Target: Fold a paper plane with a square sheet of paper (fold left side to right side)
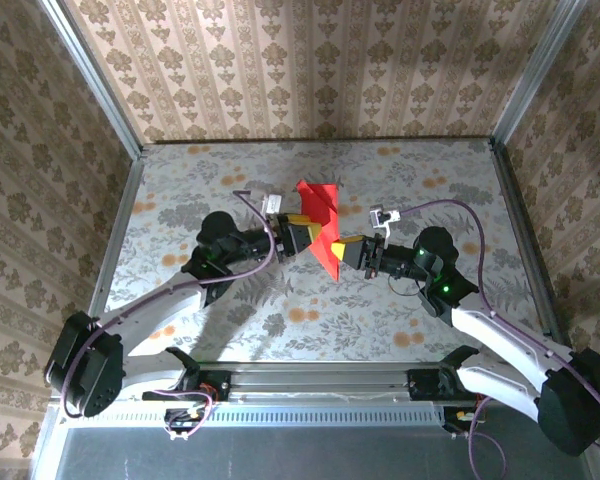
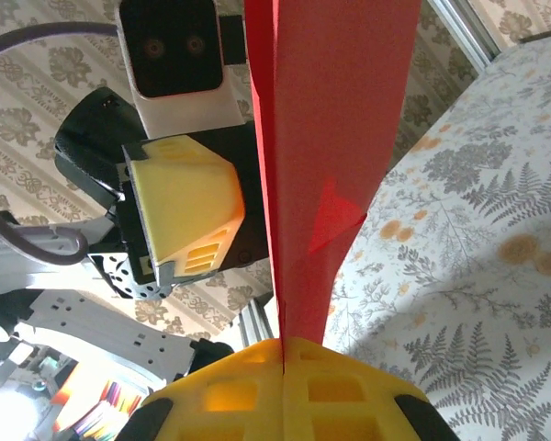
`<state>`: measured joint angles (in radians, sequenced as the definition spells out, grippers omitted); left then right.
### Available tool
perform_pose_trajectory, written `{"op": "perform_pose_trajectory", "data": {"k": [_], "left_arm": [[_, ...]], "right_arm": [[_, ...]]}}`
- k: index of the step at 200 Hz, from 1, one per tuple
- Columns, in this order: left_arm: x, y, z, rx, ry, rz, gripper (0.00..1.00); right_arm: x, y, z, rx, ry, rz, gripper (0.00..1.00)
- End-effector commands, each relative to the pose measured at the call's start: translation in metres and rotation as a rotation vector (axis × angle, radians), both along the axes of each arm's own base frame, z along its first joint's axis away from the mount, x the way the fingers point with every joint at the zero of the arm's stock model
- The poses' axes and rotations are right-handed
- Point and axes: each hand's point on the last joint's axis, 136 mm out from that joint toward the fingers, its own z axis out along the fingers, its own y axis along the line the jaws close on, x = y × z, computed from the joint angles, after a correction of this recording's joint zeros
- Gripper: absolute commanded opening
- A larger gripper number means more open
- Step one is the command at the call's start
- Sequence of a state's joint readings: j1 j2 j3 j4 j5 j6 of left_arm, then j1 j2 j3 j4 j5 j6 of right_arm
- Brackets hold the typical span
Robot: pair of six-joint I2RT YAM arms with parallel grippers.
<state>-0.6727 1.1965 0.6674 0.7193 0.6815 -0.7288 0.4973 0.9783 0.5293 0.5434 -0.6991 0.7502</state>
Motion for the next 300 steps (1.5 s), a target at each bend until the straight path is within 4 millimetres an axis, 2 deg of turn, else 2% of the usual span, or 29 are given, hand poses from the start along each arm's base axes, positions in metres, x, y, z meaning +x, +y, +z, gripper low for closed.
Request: {"op": "perform_pose_trajectory", "data": {"k": [1, 40, 61, 90, 114, 147, 184, 212, 257, 300], "left_arm": [[0.005, 0.020, 0.006, -0.012, -0.033, 0.072, 0.42], [0.012, 0.063, -0.013, 0.101, -0.019, 0.263, 0.55], [0.011, 0.090, -0.028, 0.211, -0.022, 0.392, 0.57], [0.012, 0.137, -0.046, 0.349, -0.006, 0.615, 0.61], [0.010, 0.174, -0.054, 0.410, 0.004, 0.779, 0.62], [0.004, 0.206, -0.061, 0.436, 0.021, 0.915, 0.64], [-0.001, 0.222, -0.060, 0.443, 0.024, 0.971, 0.65], [-0.002, 0.224, -0.059, 0.451, 0.019, 0.977, 0.65], [-0.002, 0.225, -0.062, 0.454, 0.025, 0.979, 0.65], [-0.001, 0.225, -0.065, 0.457, 0.032, 0.976, 0.66]], "right_arm": [[0.003, -0.006, 0.006, -0.030, -0.030, -0.043, 0.01], [0.009, -0.021, -0.021, -0.200, 0.030, -0.135, 0.00], [0.019, -0.042, -0.052, -0.400, 0.123, -0.252, 0.00], [0.030, -0.073, -0.084, -0.741, 0.198, -0.410, 0.00], [0.040, -0.097, -0.091, -1.053, 0.196, -0.563, 0.00], [0.055, -0.109, -0.089, -1.409, 0.144, -0.686, 0.00], [0.069, -0.099, -0.102, -1.744, 0.071, -0.708, 0.01], [0.075, -0.081, -0.128, -1.910, 0.025, -0.655, 0.04], [0.073, -0.044, -0.183, -2.067, 0.010, -0.500, 0.07], [0.061, -0.020, -0.223, -2.052, 0.077, -0.364, 0.14]]}}
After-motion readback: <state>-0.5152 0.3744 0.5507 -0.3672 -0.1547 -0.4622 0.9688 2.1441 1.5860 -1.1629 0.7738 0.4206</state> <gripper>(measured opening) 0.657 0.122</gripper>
